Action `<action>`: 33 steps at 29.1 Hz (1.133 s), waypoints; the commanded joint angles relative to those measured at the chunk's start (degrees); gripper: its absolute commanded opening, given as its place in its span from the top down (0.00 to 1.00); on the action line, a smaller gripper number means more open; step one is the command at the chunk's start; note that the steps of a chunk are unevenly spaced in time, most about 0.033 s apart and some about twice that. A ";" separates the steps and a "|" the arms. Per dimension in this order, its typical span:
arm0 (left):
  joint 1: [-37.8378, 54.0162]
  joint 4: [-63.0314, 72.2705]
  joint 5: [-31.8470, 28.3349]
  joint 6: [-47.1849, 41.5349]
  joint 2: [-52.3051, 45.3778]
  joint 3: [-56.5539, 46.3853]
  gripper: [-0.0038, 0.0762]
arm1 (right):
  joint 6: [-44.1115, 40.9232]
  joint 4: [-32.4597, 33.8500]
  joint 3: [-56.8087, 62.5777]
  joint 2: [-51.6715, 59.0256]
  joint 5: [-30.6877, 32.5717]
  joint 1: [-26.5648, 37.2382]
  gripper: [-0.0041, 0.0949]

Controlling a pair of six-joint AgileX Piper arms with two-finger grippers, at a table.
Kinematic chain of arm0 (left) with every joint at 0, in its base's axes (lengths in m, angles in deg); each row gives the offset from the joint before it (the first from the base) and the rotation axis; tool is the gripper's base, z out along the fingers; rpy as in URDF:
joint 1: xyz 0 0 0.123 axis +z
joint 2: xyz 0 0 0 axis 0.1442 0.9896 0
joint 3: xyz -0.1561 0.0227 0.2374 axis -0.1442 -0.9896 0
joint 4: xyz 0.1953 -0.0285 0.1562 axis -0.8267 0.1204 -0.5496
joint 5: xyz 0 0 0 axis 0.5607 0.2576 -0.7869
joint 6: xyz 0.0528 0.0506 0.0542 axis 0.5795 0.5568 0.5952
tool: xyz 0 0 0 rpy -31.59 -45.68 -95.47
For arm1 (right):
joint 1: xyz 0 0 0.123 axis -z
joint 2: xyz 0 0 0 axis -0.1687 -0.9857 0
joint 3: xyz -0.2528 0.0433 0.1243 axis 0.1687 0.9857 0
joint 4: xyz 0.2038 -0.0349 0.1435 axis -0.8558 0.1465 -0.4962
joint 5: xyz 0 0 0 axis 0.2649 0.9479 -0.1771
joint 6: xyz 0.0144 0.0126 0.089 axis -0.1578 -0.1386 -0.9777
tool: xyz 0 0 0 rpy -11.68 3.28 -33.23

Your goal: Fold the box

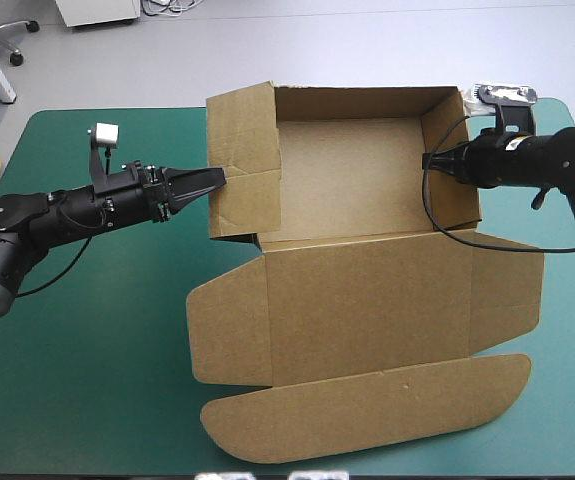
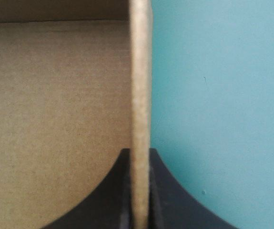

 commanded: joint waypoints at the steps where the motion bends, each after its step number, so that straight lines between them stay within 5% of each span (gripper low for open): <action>1: -0.72 4.89 0.55 -0.28 -3.20 1.40 0.44 | -0.92 -2.52 -1.80 2.02 -3.22 0.42 0.98; 25: -6.61 -15.18 -10.33 -13.20 -3.15 12.67 0.44 | -2.32 -3.84 -1.80 2.02 -2.92 0.42 0.98; 33: -8.07 -18.49 -11.51 -16.49 -2.31 14.62 0.44 | -5.98 0.60 -1.80 2.02 -4.47 -3.46 0.98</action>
